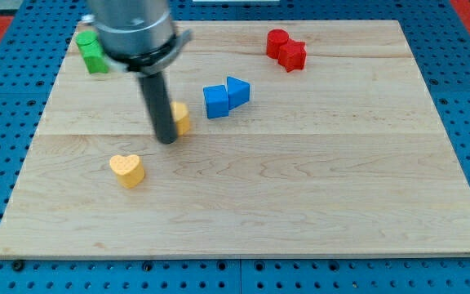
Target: Push the red star a bit right
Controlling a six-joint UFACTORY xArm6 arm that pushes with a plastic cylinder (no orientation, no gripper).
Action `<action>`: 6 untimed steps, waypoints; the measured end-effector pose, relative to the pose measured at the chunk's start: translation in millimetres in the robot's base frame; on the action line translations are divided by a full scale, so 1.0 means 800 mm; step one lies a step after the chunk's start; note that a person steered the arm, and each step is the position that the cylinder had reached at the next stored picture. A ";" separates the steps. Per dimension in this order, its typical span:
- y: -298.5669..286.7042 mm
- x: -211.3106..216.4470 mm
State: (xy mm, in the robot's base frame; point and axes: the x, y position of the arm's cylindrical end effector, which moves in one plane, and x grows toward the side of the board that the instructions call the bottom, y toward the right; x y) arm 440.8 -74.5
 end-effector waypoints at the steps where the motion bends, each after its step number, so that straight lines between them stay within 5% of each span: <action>1: 0.044 -0.008; 3: -0.088 0.009; 4: -0.110 -0.050; 6: 0.040 -0.170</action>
State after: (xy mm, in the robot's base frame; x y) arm 304.6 -42.6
